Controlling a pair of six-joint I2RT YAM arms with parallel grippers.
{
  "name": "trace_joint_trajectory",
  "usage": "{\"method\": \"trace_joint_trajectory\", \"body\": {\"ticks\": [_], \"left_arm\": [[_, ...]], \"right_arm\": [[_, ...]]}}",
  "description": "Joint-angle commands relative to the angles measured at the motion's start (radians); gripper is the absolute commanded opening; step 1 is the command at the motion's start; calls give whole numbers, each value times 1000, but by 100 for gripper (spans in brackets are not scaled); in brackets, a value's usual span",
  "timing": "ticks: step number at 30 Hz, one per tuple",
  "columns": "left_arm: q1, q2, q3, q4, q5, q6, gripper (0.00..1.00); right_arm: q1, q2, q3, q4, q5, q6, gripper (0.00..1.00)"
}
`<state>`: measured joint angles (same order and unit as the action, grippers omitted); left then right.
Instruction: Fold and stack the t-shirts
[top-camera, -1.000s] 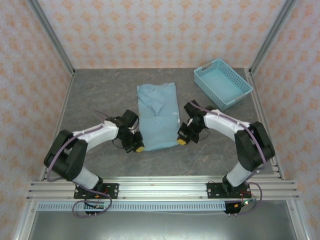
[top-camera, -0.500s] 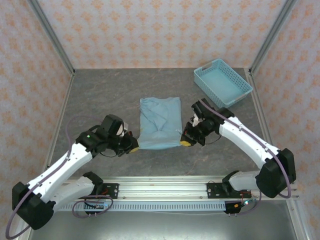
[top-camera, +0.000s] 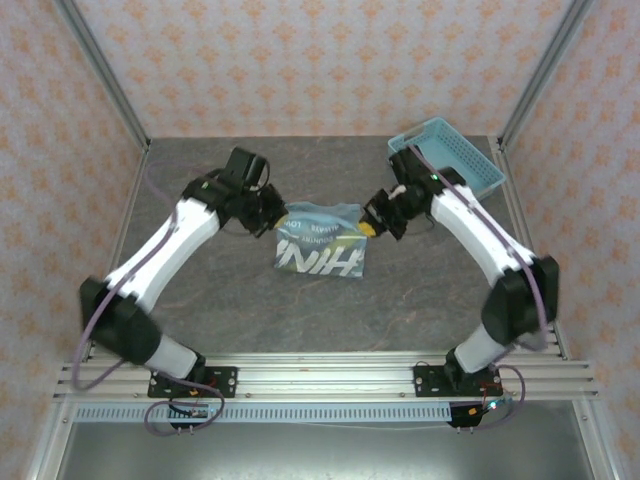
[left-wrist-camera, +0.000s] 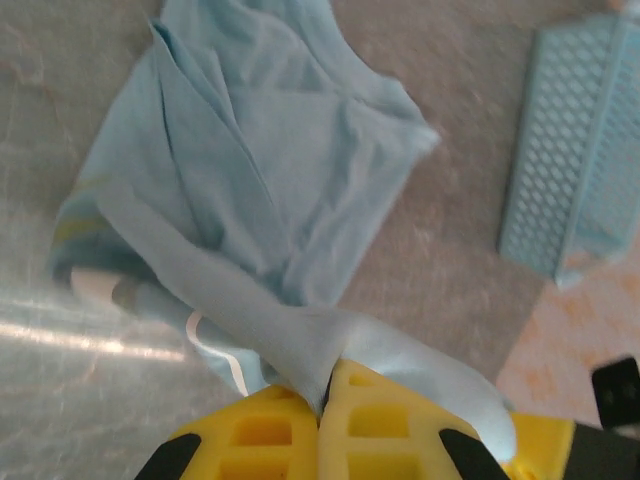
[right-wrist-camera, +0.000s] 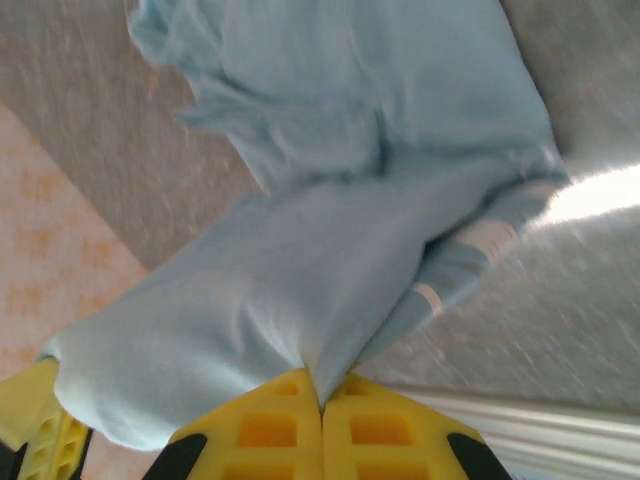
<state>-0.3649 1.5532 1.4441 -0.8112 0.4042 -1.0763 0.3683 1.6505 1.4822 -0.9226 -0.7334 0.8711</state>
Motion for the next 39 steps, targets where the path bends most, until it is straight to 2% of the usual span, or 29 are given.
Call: {"method": "trace_joint_trajectory", "body": {"ticks": [1, 4, 5, 6, 7, 9, 12, 14, 15, 19, 22, 25, 29, 33, 39], "left_arm": [[83, 207, 158, -22, -39, 3, 0], [133, 406, 304, 13, -6, 0, 0], [145, 483, 386, 5, 6, 8, 0], [156, 558, 453, -11, 22, 28, 1], [160, 633, 555, -55, 21, 54, 8], [168, 726, 695, -147, -9, 85, 22], [168, 705, 716, -155, -45, 101, 52], [160, 615, 629, -104, -55, 105, 62], [154, 563, 571, -88, -62, 105, 67], [130, 331, 256, -16, -48, 37, 66], [55, 128, -67, 183, -16, -141, 63], [-64, 17, -291, 413, -41, -364, 63], [-196, 7, -454, 675, -139, -615, 63], [-227, 65, -513, 800, -173, -762, 64], [-245, 168, -506, 903, -234, -816, 64]], "right_arm": [[-44, 191, 189, 26, 69, 91, 0], [-74, 398, 383, 12, 102, 78, 0], [-80, 469, 442, -11, 106, 72, 5], [-86, 534, 500, -19, 103, 65, 18], [-92, 587, 552, -22, 106, 56, 29], [-100, 648, 639, -7, 128, 19, 43], [-111, 676, 744, -60, 166, -35, 50], [-112, 642, 733, -79, 192, -67, 50], [-111, 608, 693, -74, 201, -82, 50], [-102, 384, 381, 84, 214, -119, 50], [-97, 151, 24, 375, 159, -84, 50], [-86, -46, -254, 630, 109, -27, 52], [-73, -229, -484, 810, 65, 35, 56], [-74, -315, -570, 847, 25, 77, 56], [-80, -379, -574, 792, 13, 51, 56]]}}
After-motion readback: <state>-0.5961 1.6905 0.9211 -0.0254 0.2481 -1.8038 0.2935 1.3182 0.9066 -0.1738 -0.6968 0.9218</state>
